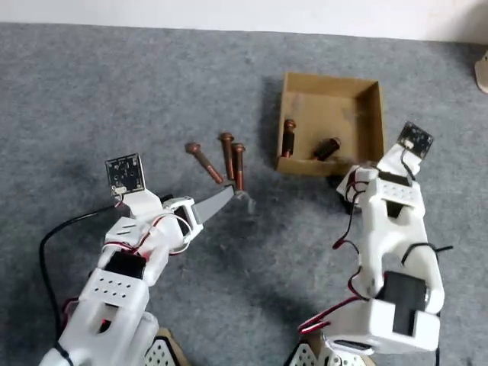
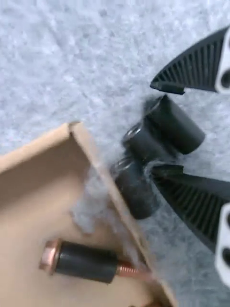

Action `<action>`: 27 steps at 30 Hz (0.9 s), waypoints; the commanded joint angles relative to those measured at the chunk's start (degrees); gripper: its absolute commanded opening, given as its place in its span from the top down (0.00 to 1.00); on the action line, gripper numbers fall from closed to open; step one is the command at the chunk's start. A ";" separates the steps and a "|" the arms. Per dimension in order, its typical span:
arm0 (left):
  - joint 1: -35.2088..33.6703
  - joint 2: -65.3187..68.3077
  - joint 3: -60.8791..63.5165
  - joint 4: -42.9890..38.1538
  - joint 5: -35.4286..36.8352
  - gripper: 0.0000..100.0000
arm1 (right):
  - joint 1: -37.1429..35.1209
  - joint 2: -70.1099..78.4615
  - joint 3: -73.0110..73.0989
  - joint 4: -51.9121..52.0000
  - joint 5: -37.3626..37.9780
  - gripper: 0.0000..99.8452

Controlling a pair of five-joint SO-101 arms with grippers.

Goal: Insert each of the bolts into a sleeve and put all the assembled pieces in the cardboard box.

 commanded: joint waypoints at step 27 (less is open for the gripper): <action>0.04 -0.92 -0.31 0.09 -0.09 0.54 | -10.33 -9.27 2.42 9.19 12.75 0.99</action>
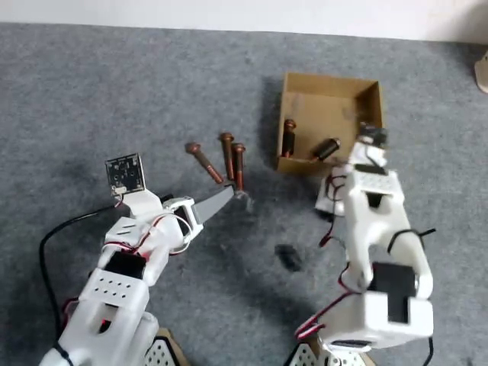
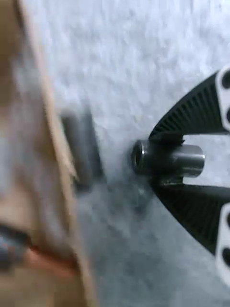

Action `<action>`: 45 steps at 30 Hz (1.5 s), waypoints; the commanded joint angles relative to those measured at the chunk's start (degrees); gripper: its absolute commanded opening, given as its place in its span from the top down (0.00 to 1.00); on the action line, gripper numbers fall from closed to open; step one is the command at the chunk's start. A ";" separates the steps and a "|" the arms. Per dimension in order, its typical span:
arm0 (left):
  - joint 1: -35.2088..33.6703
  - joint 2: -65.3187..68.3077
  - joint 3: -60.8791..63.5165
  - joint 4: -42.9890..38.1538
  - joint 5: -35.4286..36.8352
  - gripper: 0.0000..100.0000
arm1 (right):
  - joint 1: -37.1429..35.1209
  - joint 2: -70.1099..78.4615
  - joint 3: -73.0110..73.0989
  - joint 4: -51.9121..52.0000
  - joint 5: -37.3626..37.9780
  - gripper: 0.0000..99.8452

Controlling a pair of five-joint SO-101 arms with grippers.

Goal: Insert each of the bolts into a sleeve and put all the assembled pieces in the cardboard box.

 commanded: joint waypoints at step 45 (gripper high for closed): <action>1.10 41.63 -38.55 14.95 16.70 0.54 | -15.87 -41.10 47.69 -40.48 21.63 0.99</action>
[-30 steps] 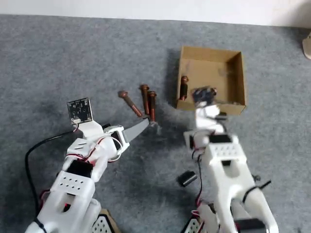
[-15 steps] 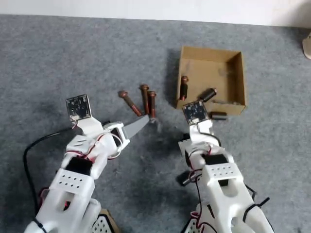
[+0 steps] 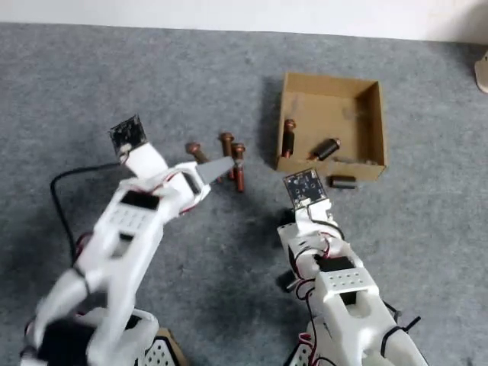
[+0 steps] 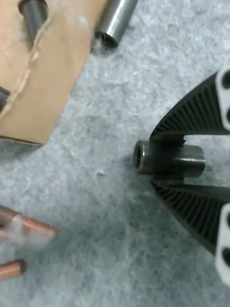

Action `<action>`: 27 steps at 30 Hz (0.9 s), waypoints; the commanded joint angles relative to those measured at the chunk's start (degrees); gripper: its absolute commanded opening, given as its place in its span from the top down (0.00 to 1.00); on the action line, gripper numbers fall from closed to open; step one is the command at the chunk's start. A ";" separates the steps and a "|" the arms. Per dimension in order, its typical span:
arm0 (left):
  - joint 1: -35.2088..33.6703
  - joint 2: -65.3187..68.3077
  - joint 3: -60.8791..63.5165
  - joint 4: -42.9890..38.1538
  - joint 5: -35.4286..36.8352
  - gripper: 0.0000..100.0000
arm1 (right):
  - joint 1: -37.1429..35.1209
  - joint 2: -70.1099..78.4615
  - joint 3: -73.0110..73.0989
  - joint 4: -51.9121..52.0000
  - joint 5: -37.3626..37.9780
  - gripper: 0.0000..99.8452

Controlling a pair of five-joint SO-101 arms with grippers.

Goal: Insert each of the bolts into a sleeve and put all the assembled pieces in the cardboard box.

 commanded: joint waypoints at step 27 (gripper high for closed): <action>-5.49 51.30 -59.47 29.01 7.21 0.54 | -0.22 -1.54 -0.75 -1.27 0.79 0.99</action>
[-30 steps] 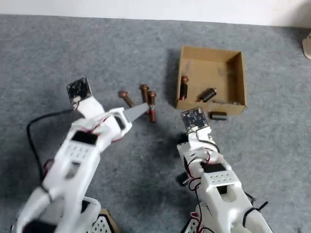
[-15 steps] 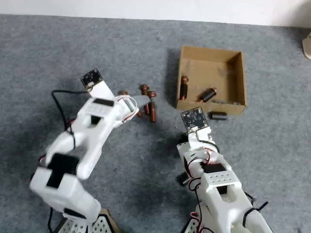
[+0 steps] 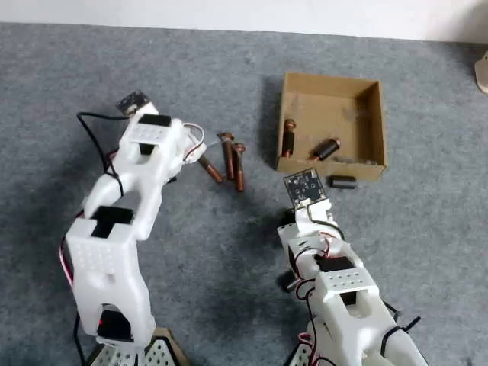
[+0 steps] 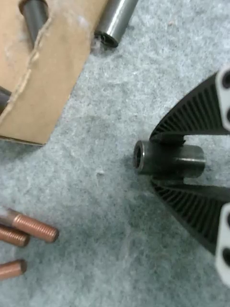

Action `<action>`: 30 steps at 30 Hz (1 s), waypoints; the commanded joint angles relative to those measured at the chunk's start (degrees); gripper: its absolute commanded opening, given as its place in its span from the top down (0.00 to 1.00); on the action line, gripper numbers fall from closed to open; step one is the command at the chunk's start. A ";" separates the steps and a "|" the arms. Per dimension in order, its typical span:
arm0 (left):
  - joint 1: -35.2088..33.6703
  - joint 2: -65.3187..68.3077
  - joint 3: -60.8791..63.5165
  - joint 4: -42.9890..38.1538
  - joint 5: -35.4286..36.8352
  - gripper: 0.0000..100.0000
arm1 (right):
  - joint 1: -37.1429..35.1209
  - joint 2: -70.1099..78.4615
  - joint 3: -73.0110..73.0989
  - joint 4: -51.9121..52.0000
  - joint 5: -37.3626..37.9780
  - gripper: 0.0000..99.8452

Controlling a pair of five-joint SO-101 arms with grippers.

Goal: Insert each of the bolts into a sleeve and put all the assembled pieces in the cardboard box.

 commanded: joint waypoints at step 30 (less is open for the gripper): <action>2.42 4.35 -11.47 4.75 -0.09 1.00 | -0.22 -1.54 -0.75 -1.27 0.88 0.99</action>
